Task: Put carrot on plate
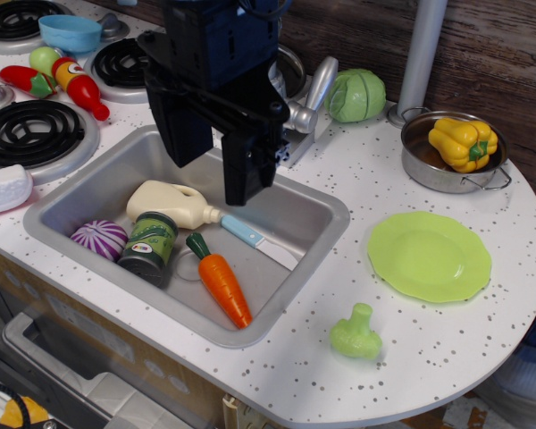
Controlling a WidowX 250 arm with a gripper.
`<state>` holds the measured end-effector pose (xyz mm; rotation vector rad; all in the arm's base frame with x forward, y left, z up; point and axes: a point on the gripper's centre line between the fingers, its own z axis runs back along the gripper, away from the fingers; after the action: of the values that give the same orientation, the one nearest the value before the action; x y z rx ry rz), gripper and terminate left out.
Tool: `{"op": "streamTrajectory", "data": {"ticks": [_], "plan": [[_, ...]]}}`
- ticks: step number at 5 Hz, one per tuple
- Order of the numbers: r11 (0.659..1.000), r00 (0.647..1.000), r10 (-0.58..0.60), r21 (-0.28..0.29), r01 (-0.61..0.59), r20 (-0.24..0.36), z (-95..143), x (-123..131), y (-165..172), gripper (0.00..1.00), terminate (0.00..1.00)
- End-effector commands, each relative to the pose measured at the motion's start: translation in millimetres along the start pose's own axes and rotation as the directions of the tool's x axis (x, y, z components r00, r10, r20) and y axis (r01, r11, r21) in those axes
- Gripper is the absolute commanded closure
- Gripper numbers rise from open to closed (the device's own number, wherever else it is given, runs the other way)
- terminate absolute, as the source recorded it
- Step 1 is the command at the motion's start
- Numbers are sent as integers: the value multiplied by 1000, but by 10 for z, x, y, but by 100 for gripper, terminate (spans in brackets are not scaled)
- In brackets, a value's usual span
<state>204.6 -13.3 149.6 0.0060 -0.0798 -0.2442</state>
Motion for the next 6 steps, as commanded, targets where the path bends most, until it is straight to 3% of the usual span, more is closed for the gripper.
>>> {"op": "streamTrajectory", "data": {"ticks": [1,2,3,4,5,6], "plan": [[1000,1000,0,0,0,0,0,0,0,0,0],[968,969,244,53,-246,42,-134,112,14,0,0],[871,883,466,148,-469,58,-261,322,11,0,0],[725,735,667,123,-678,117,-504,456,76,0,0],[529,540,816,111,-842,208,-838,555,284,0,0],[372,376,893,61,-926,247,-1123,635,582,0,0]]}}
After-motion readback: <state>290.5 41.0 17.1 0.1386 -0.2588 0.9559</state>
